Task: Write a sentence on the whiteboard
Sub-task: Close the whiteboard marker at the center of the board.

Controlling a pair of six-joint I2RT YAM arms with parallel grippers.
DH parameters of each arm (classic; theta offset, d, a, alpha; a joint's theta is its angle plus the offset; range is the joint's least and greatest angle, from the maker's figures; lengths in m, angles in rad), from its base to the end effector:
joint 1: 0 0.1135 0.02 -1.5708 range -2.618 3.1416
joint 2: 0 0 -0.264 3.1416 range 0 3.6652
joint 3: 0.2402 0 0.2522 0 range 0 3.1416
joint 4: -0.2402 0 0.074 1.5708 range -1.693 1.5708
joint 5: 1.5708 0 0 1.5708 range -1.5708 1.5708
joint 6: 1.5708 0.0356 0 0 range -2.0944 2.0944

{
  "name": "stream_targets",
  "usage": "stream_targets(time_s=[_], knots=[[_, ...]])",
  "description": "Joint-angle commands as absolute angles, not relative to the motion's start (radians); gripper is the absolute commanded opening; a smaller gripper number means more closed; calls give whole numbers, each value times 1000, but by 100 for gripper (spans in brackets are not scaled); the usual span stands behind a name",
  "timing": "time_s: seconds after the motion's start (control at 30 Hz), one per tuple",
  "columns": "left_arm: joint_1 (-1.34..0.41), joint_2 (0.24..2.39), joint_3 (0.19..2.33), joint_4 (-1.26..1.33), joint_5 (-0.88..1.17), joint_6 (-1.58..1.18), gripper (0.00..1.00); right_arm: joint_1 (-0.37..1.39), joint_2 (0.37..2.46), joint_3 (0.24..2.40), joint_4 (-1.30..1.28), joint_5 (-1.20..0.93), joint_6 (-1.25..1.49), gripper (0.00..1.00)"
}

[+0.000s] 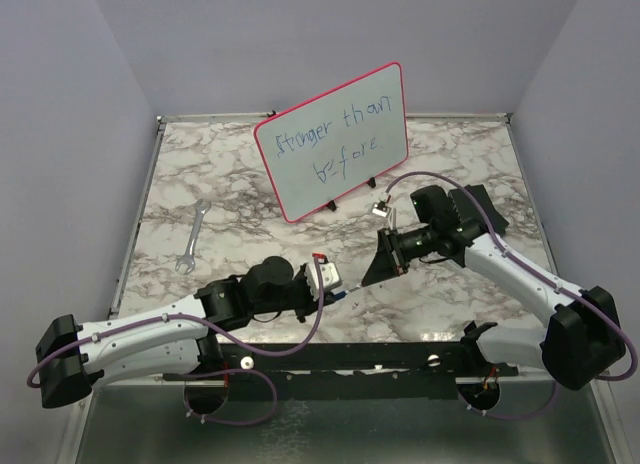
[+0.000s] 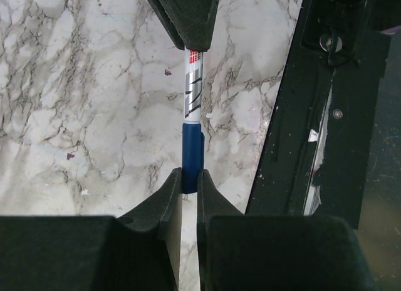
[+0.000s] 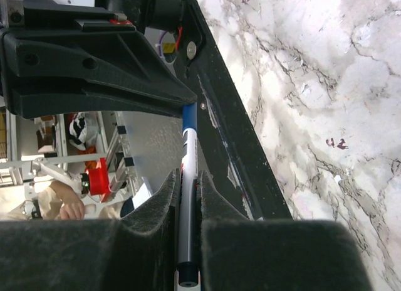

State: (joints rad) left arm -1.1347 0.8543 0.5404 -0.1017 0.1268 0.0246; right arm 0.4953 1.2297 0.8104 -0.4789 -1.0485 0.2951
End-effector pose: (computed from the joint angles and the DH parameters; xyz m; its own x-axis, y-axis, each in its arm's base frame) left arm 0.0796 -0.1815 0.2499 -0.1472 0.3736 -0.9159 0.9519 0.3050 -0.0285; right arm 0.1939 0.1398 0.2456 -0.8656 -0.3027 -0.3989 -0.4812 0.2825 0.8298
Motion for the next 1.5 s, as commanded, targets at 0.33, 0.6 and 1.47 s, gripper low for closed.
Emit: stream_targets(time_s=[0.33,0.6,1.47], knots=[[-1139,877,539,174,106,-41,0,654,1267,816,-404,-993,371,1],[-1147,986,517,262,65,-68,0,702,1309,930,-583,-816,296,1],[-1185,1368,324,748,-24,-99,0,896,1558,1107,-848,-201,420,1]])
